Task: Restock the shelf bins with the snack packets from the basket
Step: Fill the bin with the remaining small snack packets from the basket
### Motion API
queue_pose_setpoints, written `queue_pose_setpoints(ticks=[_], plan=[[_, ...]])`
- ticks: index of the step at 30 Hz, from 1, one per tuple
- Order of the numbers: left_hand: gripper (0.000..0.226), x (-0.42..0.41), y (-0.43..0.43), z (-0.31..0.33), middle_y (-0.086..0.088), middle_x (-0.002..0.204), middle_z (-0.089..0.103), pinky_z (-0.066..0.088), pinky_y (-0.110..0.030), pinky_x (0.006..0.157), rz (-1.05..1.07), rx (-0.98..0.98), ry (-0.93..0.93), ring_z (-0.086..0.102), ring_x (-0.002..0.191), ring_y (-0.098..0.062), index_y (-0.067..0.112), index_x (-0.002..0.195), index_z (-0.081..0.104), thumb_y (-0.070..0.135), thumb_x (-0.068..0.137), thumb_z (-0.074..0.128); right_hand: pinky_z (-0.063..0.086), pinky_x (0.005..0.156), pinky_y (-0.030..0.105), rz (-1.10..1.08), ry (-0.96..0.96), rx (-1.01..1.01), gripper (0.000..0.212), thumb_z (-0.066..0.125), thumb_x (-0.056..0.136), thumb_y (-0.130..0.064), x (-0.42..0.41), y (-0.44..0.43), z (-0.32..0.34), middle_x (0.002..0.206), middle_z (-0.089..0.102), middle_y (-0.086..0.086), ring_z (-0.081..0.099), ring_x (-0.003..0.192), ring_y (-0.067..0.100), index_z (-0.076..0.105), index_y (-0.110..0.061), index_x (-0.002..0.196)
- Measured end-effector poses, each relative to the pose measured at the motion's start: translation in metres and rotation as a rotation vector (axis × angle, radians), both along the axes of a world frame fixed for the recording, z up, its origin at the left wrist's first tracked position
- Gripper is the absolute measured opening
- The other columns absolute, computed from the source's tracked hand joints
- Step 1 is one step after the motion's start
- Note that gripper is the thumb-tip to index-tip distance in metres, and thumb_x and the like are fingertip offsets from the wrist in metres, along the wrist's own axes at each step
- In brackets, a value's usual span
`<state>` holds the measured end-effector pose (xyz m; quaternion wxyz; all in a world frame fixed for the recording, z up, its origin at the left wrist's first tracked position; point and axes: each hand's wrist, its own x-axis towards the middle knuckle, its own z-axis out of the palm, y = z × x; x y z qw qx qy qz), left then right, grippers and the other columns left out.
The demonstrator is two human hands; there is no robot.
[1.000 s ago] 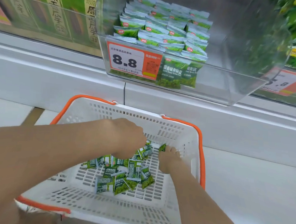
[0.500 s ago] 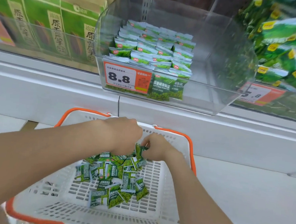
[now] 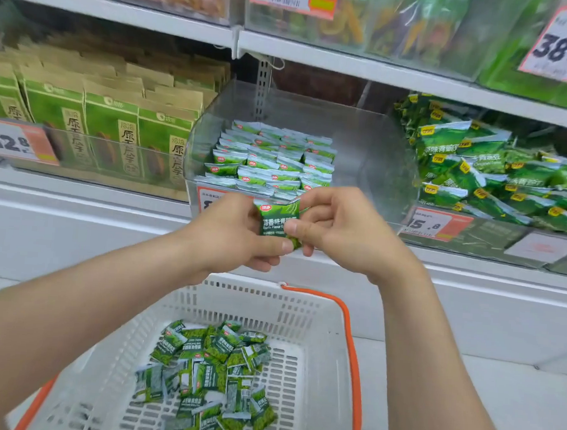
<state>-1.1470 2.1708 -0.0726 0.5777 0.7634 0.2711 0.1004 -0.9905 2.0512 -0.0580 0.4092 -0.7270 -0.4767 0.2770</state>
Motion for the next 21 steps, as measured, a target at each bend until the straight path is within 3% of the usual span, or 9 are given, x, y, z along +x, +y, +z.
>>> queue_pose_setpoints(ticks=[3, 6, 8, 10, 12, 14, 16, 18, 21], plan=[[0.032, 0.002, -0.005, 0.011, -0.015, 0.068, 0.069, 0.049, -0.018, 0.053, 0.059, 0.059, -0.065, 0.073, 0.065, -0.012, -0.001, 0.089, 0.059, 0.014, 0.083, 0.087, 0.048, 0.060, 0.034, -0.078, 0.064, 0.122, 0.028, 0.078, 0.094, -0.017, 0.002, -0.005, 0.008, 0.074, 0.071, 0.015, 0.057, 0.055, 0.016, 0.061, -0.007, 0.114], [0.046, 0.004, -0.001, 0.017, -0.023, 0.073, 0.072, 0.050, -0.031, 0.059, 0.043, 0.196, -0.037, 0.073, 0.064, -0.015, -0.010, 0.097, 0.062, 0.023, 0.082, 0.090, 0.043, 0.061, 0.031, -0.038, 0.035, 0.174, 0.025, 0.077, 0.094, -0.020, 0.000, -0.006, 0.010, 0.070, 0.065, 0.007, 0.052, 0.058, 0.013, 0.066, -0.017, 0.116], [0.047, 0.006, 0.002, 0.021, -0.013, 0.067, 0.070, 0.049, -0.036, 0.061, 0.046, 0.342, -0.037, 0.065, 0.056, -0.014, -0.002, 0.094, 0.064, 0.033, 0.078, 0.092, 0.041, 0.062, 0.026, -0.035, -0.052, 0.228, 0.021, 0.076, 0.095, -0.021, 0.001, -0.006, 0.012, 0.065, 0.063, 0.002, 0.049, 0.058, 0.009, 0.068, -0.020, 0.114], [0.043, 0.009, 0.004, 0.024, 0.007, 0.068, 0.067, 0.048, -0.031, 0.063, 0.108, 0.533, -0.069, 0.057, 0.054, -0.006, 0.017, 0.092, 0.066, 0.043, 0.073, 0.094, 0.041, 0.065, 0.028, -0.119, -0.103, 0.323, 0.020, 0.074, 0.096, -0.019, 0.007, -0.004, 0.014, 0.063, 0.060, 0.004, 0.049, 0.060, 0.010, 0.067, -0.019, 0.115], [0.037, 0.010, 0.009, 0.026, 0.012, 0.083, 0.068, 0.050, -0.023, 0.070, 0.148, 0.692, -0.113, 0.063, 0.064, -0.001, 0.030, 0.099, 0.066, 0.040, 0.076, 0.093, 0.045, 0.065, 0.033, -0.243, -0.127, 0.432, 0.021, 0.072, 0.098, -0.018, 0.017, -0.003, 0.014, 0.066, 0.061, 0.013, 0.053, 0.061, 0.019, 0.064, -0.021, 0.116], [0.030, 0.012, 0.017, 0.023, 0.010, 0.100, 0.065, 0.050, -0.032, 0.086, 0.123, 0.888, -0.111, 0.062, 0.086, -0.006, 0.030, 0.108, 0.068, 0.029, 0.084, 0.086, 0.048, 0.064, 0.032, -0.358, -0.232, 0.476, 0.022, 0.070, 0.098, -0.019, 0.028, -0.002, 0.011, 0.064, 0.060, 0.004, 0.058, 0.061, 0.020, 0.063, -0.028, 0.116], [0.031, 0.016, 0.025, 0.017, 0.004, 0.112, 0.063, 0.045, -0.042, 0.097, 0.057, 1.037, -0.050, 0.056, 0.109, -0.022, 0.028, 0.114, 0.068, 0.020, 0.087, 0.078, 0.046, 0.068, 0.027, -0.435, -0.381, 0.432, 0.020, 0.070, 0.097, -0.020, 0.035, 0.000, 0.008, 0.063, 0.057, -0.011, 0.057, 0.060, 0.007, 0.066, -0.031, 0.114], [0.036, 0.020, 0.028, 0.015, 0.001, 0.119, 0.062, 0.045, -0.046, 0.100, -0.014, 1.066, 0.009, 0.054, 0.117, -0.027, 0.026, 0.120, 0.066, 0.014, 0.087, 0.073, 0.046, 0.076, 0.026, -0.435, -0.487, 0.314, 0.019, 0.070, 0.097, -0.021, 0.037, 0.005, 0.005, 0.072, 0.059, -0.020, 0.062, 0.070, 0.004, 0.069, -0.031, 0.113], [0.039, 0.027, 0.029, 0.013, 0.006, 0.116, 0.061, 0.046, -0.043, 0.099, -0.133, 1.097, 0.061, 0.056, 0.116, -0.024, 0.024, 0.123, 0.064, 0.011, 0.087, 0.068, 0.040, 0.081, 0.028, -0.375, -0.534, 0.066, 0.021, 0.067, 0.097, -0.023, 0.039, 0.015, 0.002, 0.079, 0.060, -0.019, 0.060, 0.091, 0.018, 0.073, -0.031, 0.116]])
